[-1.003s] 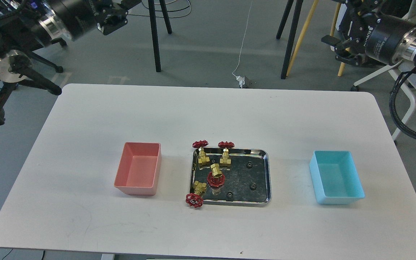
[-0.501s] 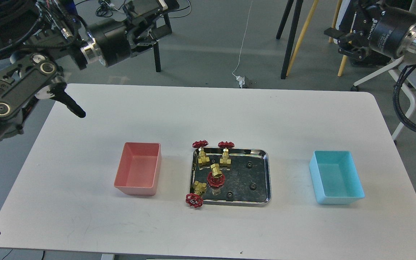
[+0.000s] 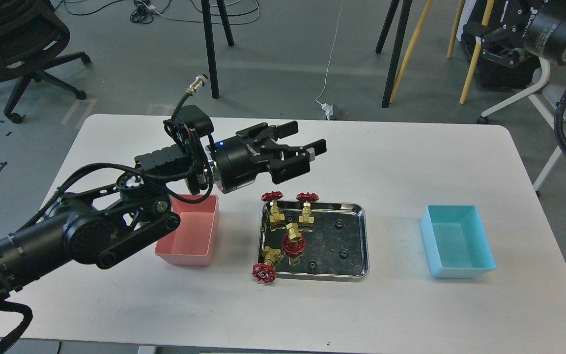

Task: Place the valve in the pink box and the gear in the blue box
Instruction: 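Lower the left gripper onto a red-handled brass valve on the tray, then close the left gripper on the brass valve and lift it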

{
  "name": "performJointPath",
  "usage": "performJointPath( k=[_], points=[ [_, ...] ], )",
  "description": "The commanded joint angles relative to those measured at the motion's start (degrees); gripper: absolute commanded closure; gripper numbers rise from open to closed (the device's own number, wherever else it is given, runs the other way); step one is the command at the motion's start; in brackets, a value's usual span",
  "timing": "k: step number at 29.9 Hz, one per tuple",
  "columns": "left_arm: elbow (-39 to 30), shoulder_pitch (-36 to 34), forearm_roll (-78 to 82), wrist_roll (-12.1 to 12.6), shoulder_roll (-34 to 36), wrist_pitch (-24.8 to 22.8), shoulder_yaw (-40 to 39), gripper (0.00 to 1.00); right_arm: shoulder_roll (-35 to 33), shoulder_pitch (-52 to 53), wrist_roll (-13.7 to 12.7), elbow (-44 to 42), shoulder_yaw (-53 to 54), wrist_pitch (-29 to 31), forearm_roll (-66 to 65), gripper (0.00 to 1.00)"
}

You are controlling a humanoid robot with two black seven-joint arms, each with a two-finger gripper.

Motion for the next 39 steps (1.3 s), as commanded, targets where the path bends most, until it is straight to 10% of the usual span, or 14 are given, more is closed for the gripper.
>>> performJointPath(
  k=[1,39],
  points=[
    [1.6,3.4,12.0,-0.2,-1.2,4.5,1.3,0.09,-0.6,0.9,0.1,0.1,0.1,0.3,0.1,0.01],
    [34.5,6.0,16.7,-3.3,-19.5,12.6,9.4,0.09,-0.6,1.3,0.4,0.2,-0.1,0.0,0.0,0.01]
  ],
)
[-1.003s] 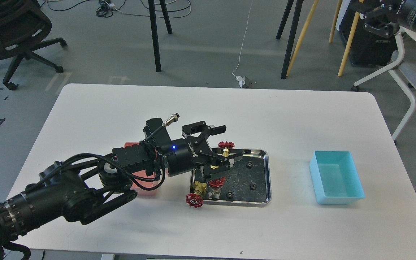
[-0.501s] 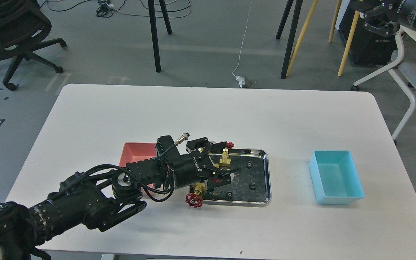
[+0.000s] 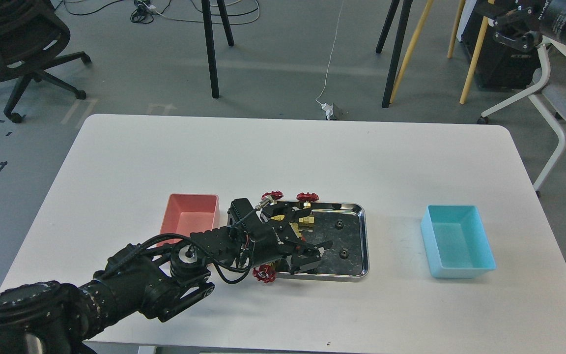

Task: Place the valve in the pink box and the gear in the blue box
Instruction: 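Close the left gripper on the brass valve and lift it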

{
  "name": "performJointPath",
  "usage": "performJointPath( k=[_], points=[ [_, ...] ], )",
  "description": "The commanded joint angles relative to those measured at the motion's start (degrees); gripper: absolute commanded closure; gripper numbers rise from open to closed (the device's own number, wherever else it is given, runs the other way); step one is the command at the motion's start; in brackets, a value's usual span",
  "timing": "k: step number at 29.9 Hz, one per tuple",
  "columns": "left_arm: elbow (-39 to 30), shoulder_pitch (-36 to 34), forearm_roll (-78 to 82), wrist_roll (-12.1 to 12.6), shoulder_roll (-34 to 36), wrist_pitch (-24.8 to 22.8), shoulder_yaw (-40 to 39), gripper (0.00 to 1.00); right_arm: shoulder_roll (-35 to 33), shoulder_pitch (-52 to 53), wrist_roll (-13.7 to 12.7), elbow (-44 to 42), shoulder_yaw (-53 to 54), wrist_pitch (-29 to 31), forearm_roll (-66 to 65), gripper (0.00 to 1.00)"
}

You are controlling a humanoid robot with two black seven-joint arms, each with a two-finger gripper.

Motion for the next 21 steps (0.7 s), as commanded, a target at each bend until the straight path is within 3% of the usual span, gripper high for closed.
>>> performJointPath(
  k=[1,8,21],
  points=[
    [0.7,-0.2,0.0,0.0,0.1,0.1,0.3,0.09,0.0,0.0,0.0,0.0,0.0,-0.1,0.0,0.01],
    [1.0,-0.3,0.0,0.0,1.0,1.3,0.3,0.09,0.0,0.0,0.0,0.0,0.0,-0.1,0.0,0.01],
    [2.3,0.0,0.0,-0.2,1.4,3.8,0.5,0.34,0.0,-0.1,0.0,0.1,0.0,-0.1,0.0,0.01]
  ],
)
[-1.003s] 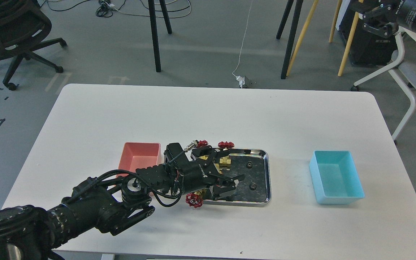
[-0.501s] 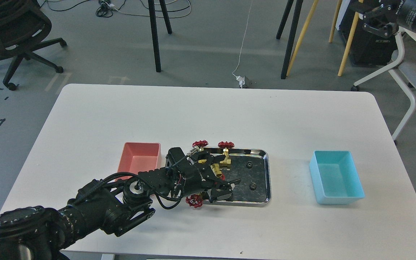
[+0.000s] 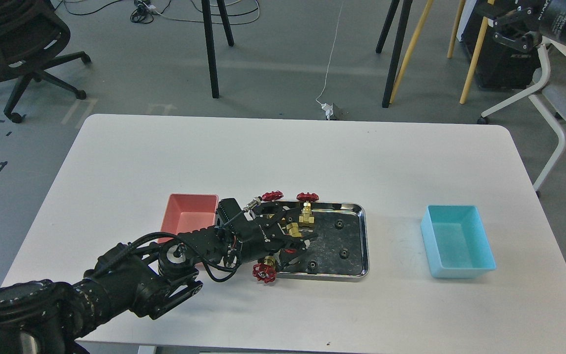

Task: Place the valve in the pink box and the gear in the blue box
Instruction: 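Close the left gripper on the brass valve and lift it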

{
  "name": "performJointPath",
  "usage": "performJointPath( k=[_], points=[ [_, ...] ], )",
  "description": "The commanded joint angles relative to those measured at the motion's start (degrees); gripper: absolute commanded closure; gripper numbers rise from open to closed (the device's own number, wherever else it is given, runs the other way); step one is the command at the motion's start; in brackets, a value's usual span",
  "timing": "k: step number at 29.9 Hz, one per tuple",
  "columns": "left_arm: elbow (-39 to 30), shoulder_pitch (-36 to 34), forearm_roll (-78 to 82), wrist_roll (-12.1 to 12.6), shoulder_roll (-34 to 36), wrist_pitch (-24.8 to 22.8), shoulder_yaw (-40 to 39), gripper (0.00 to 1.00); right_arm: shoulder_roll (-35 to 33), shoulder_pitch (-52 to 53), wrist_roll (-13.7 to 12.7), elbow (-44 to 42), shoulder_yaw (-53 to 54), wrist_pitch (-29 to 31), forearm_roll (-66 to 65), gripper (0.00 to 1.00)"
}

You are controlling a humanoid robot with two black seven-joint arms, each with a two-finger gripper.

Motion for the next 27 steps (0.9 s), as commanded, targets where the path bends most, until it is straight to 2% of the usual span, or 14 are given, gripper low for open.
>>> performJointPath(
  k=[1,4,11,19,27],
  points=[
    [0.0,0.2,0.0,-0.4,0.0,0.1,0.0,0.36,0.0,0.0,0.0,0.0,-0.1,0.0,0.0,0.01],
    [0.0,0.2,0.0,-1.6,0.0,0.2,0.0,0.43,0.0,0.0,0.0,-0.1,-0.1,0.0,-0.1,0.01],
    [0.0,0.3,0.0,-1.8,0.0,0.1,0.0,0.6,0.0,0.0,0.0,-0.1,-0.2,0.0,-0.1,0.01],
    [0.1,0.3,0.0,-1.8,-0.1,-0.2,0.0,0.85,0.1,0.0,0.0,-0.2,-0.2,0.0,-0.1,0.01],
    [-0.6,0.0,0.0,-1.5,-0.5,-0.3,-0.8,0.87,0.4,-0.1,0.0,-0.3,-0.2,-0.2,-0.2,0.01]
  ],
)
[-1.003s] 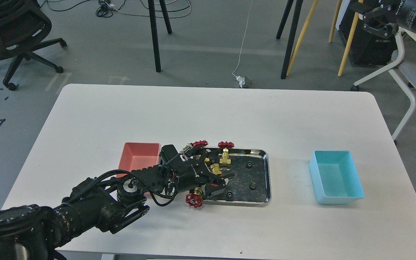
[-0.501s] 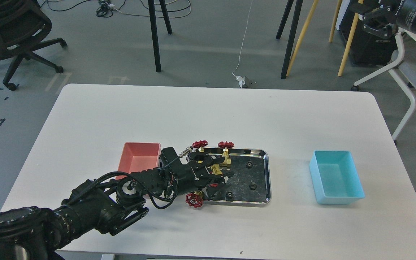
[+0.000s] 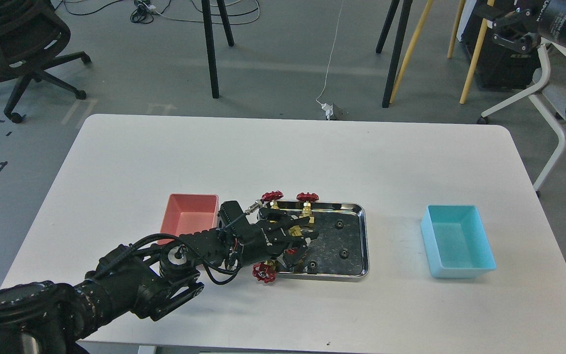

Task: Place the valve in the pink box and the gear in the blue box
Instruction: 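Close the left gripper on the brass valve and lift it, then carry the valve with the left gripper over the pink box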

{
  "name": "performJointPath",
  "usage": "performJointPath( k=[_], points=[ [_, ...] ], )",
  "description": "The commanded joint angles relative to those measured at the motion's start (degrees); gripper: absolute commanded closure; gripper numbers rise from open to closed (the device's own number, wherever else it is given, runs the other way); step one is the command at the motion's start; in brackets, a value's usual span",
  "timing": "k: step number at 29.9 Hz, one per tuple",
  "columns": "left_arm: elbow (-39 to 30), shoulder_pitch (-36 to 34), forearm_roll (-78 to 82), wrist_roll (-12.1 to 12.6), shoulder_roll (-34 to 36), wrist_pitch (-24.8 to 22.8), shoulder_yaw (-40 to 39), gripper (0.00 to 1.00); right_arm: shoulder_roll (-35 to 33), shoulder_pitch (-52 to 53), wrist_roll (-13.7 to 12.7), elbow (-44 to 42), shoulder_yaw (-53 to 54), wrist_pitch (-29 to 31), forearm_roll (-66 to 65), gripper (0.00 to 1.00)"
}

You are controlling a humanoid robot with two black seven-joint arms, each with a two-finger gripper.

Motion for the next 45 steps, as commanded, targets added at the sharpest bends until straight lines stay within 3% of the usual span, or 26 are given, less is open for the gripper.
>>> performJointPath(
  k=[1,6,14,24,29,38,45],
  points=[
    [-0.5,-0.2,0.0,0.2,0.0,0.0,-0.7,0.87,0.2,0.0,0.0,0.0,0.0,0.0,0.0,0.01],
    [-3.5,-1.5,0.0,0.3,2.3,-0.2,-1.1,0.87,0.3,0.0,0.0,0.0,0.0,0.0,-0.1,0.01],
    [-17.6,-7.4,-10.3,1.7,17.3,-5.6,-2.5,0.87,0.4,0.0,0.0,0.0,0.1,0.0,-0.1,0.01],
    [-28.8,-3.5,-10.6,1.9,35.9,-5.9,-2.6,0.87,0.4,-0.2,0.0,-0.1,0.1,-0.1,-0.1,0.01],
    [-29.5,-0.6,-10.7,1.7,38.8,-5.7,-3.8,0.87,0.4,-0.3,0.0,-0.1,0.0,-0.1,-0.1,0.01],
    [-26.8,3.8,-13.2,1.7,38.0,-2.1,-3.7,0.87,0.6,-0.4,0.0,-0.1,-0.1,-0.6,-0.1,0.01],
    [-20.0,6.6,-14.4,1.3,34.4,1.6,-3.5,0.87,1.1,-0.4,0.0,-0.1,-0.4,-1.2,-0.1,0.01]
  ],
)
